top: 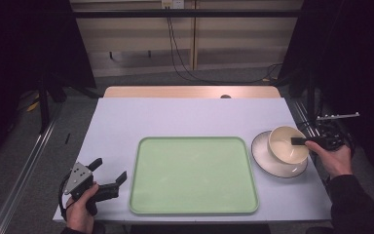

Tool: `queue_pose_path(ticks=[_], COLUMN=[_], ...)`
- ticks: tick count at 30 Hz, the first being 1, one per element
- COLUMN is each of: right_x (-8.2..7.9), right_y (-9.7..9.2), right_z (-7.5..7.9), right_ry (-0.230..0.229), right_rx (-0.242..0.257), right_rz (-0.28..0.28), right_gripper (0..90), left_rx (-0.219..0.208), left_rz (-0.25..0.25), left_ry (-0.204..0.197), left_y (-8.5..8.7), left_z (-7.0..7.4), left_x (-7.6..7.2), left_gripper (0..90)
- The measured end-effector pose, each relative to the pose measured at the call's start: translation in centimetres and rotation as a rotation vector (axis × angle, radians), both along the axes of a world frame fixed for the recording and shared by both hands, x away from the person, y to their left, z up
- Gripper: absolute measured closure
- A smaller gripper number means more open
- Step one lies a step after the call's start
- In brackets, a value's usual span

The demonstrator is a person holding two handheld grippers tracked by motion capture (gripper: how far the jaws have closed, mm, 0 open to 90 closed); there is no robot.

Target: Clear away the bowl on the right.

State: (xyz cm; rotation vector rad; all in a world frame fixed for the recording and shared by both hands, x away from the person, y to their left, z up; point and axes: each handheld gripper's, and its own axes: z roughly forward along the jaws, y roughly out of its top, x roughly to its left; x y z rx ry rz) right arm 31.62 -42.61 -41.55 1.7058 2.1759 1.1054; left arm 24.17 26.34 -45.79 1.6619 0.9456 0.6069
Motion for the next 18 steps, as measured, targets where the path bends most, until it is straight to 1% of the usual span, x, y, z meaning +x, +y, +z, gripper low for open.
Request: queue_pose_path(ticks=[2,6,12,16,18], right_x=[-0.1,-0.2,-0.3,-0.4,-0.4], right_y=[0.0,0.0,0.5,0.7,0.8], right_z=[0.2,0.6,1.5,1.7,1.8], right_ry=[-0.007,-0.015,-0.038,-0.042,-0.041], right_rx=[0.008,0.018,0.025,0.028,0.032], right_rz=[0.005,0.011,0.033,0.043,0.045], right_gripper=[84.2,84.3,84.2,84.2,84.1], left_rx=[0.006,0.002,0.001,-0.003,0.001], left_rz=[-0.001,0.001,0.000,0.001,0.004], left_ry=[0.000,0.000,-0.001,-0.001,-0.003], left_y=[0.0,0.0,0.0,0.0,0.0], left_z=[0.0,0.0,0.0,0.0,0.0], left_x=[0.0,0.0,0.0,0.0,0.0], left_gripper=[0.5,0.5,0.5,0.5,0.4])
